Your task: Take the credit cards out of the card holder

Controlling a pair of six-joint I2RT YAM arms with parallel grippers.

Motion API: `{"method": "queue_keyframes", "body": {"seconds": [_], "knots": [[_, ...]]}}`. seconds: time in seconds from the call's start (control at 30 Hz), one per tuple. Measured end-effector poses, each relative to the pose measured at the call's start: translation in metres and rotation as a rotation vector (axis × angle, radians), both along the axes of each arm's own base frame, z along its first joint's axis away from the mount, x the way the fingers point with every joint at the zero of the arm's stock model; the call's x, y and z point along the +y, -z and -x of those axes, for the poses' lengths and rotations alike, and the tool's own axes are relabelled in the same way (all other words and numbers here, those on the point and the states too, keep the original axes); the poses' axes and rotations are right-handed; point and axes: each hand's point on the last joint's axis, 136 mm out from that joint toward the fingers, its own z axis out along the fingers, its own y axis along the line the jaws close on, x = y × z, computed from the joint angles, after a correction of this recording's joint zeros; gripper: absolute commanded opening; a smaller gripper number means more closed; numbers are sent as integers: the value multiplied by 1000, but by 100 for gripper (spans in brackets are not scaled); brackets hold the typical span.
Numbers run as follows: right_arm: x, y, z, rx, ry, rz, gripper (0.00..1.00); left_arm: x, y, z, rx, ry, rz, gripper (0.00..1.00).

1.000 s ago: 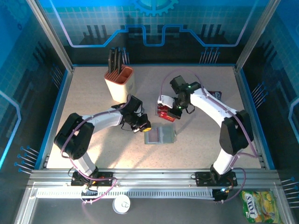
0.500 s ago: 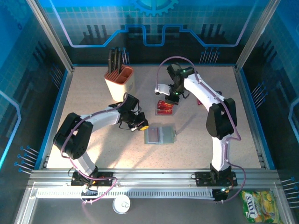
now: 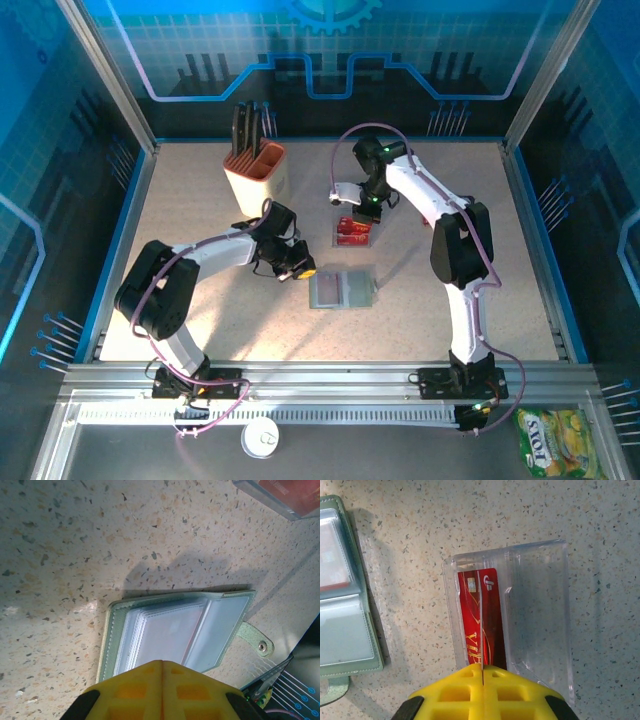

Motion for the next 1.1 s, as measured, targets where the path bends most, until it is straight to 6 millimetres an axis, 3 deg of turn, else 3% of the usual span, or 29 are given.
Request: {"method": "queue_keyframes", "body": {"seconds": [0.4,0.57,0.8,1.1], "knots": [[-5,6,4,15,39,17,19,0,2,0,4,0,-2,8],[-4,-7,5,-4,121,-17,21,1,3,1,6,1,-3,7],[5,-32,14,-32,376,-184,23,4,11,8,23,4,-8,6],[22,-19,35,116,779,-368,18,6,19,15,26,6,-6,3]]}}
